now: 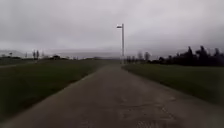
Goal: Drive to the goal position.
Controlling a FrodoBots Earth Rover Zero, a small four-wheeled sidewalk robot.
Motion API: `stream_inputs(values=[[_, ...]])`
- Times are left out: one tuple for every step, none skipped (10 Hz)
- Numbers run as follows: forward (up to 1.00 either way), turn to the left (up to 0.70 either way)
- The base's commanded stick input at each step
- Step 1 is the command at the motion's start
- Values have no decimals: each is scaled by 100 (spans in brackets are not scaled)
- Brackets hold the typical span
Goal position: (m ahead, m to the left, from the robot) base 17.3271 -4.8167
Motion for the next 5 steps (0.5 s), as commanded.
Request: stream_inputs(values=[[85,0],[85,0],[85,0],[85,0],[85,0]])
